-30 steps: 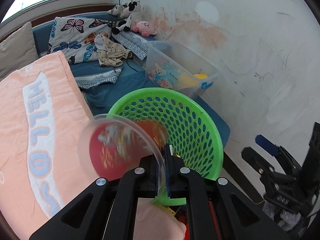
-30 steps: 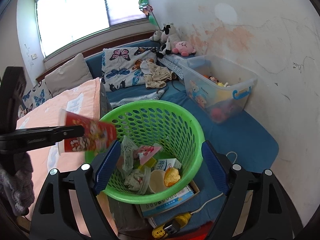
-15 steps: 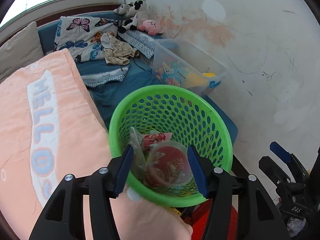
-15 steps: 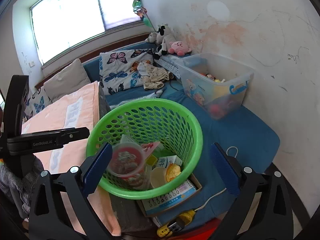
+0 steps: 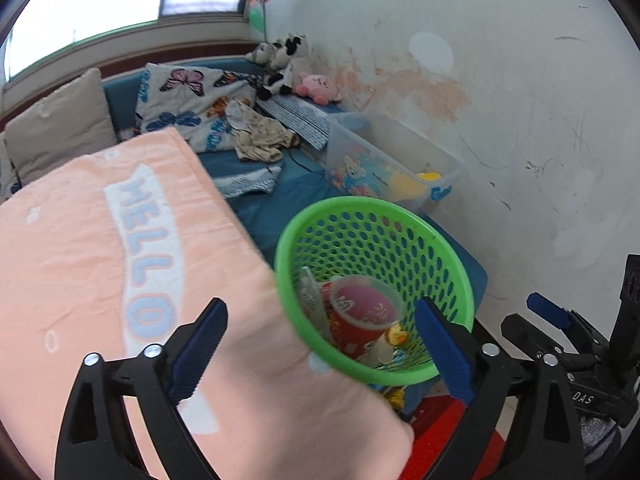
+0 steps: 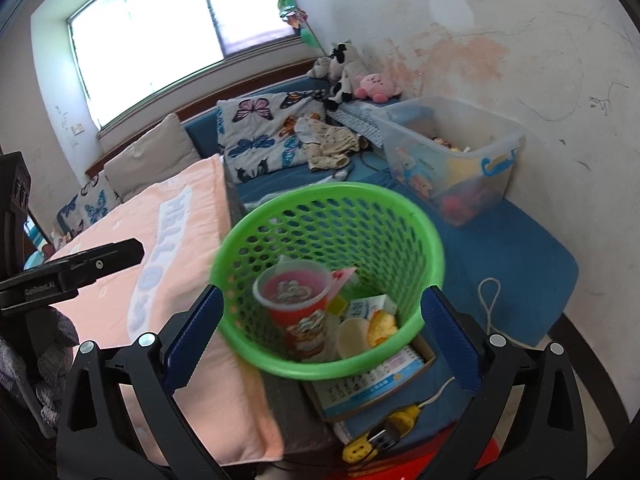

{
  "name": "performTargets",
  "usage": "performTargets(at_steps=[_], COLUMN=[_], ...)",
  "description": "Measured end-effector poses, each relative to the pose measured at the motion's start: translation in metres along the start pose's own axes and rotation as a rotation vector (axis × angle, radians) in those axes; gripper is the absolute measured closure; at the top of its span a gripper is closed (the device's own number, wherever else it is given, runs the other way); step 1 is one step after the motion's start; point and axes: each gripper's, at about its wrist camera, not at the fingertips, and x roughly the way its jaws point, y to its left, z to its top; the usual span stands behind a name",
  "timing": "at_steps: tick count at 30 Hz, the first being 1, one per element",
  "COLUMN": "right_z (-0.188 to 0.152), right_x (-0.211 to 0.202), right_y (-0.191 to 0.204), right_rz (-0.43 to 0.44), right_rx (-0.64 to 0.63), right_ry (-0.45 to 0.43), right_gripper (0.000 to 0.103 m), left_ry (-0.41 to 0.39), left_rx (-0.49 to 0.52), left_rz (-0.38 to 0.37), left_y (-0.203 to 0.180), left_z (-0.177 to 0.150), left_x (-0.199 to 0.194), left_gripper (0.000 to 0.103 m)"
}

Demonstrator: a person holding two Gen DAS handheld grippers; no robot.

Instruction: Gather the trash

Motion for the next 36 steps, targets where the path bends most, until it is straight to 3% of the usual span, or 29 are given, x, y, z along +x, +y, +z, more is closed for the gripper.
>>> performTargets(at_steps=[36], right_z=[-0.037], right_x=[-0.033], right_y=[0.123], right_rz=[0.087], right_rx=[-0.157], right_ry=[-0.001], right_gripper=[0.004], left_ry=[-0.15], left_rx=[-0.115], left_rz=[0.303], left_y=[0.091], left_z=[-0.07], left_x=[-0.137], left_gripper=[0.007])
